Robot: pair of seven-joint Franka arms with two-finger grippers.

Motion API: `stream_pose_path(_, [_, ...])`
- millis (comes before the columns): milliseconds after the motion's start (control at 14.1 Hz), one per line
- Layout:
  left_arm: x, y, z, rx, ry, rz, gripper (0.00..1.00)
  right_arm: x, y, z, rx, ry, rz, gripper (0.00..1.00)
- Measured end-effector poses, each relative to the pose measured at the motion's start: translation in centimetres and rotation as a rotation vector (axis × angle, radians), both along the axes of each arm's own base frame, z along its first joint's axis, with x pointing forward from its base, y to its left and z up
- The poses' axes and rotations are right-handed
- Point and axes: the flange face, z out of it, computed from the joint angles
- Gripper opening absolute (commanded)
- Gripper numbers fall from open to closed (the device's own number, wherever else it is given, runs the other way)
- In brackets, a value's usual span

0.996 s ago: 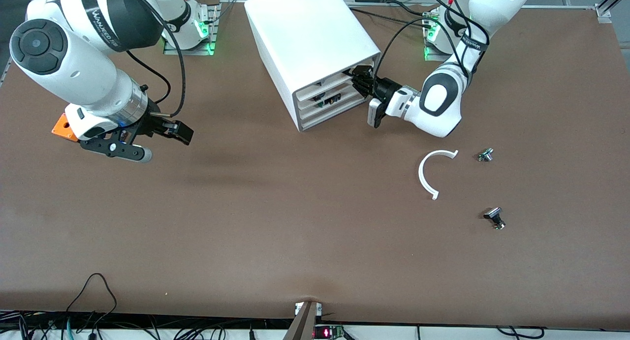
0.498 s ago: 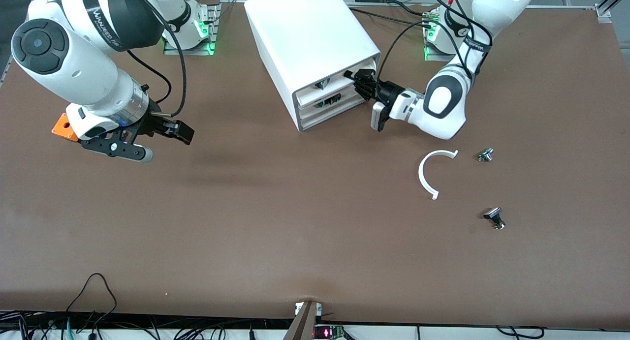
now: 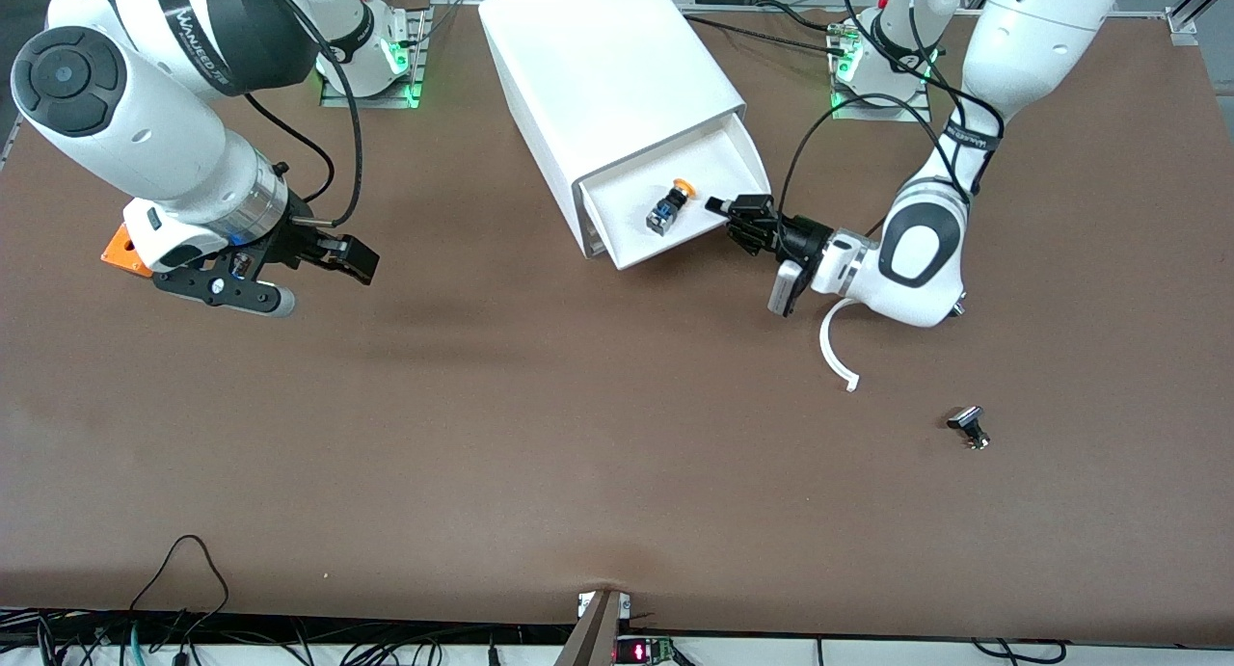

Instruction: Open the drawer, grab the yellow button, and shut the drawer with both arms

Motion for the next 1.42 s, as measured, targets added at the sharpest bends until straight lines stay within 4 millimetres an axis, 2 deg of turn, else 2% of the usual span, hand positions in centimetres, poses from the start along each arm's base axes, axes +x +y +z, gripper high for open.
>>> stream_pose_path(285, [1.3,0.7,-0.5,-0.009,-0.003,-0.006,0.0,0.4,1.0,-0.6,0.002,-0.001,-0.003,0.99])
stream_pose_path(498, [1.8,1.2,-0.5,-0.009,-0.007,-0.001,0.0,0.3,2.9,-0.2,0.008,-0.013,-0.027,0.99])
stream_pose_path(569, [1.9,1.2,-0.5,-0.008,-0.007,0.0,0.05,0.2,3.7,-0.3,0.008,-0.011,-0.044,0.99])
stream_pose_path(640, [1.9,1.2,-0.4,-0.008,-0.007,-0.001,0.75,0.1,4.8,-0.7,0.008,-0.011,-0.058,0.99])
stream_pose_path(712, [1.9,1.2,-0.4,-0.009,-0.006,-0.001,1.0,-0.1,6.1,-1.0,0.013,-0.019,-0.071,0.99])
stream_pose_path(925, [2.0,1.3,-0.4,-0.002,-0.015,-0.006,1.0,-1.1,10.5,-2.2,0.026,-0.037,-0.111,0.99])
stream_pose_path(1139, [2.5,1.7,0.1,0.029,-0.01,-0.019,1.0,-2.1,15.1,-2.3,0.055,-0.068,-0.181,0.99])
stream_pose_path(1281, [2.9,2.1,1.1,0.087,0.029,-0.035,1.0,-2.3,18.3,-1.8,0.077,-0.085,-0.246,0.99])
stream_pose_path(1423, [3.3,3.1,3.1,0.174,0.055,-0.06,1.0,-2.5,21.6,-1.7,0.101,-0.097,-0.31,0.99])
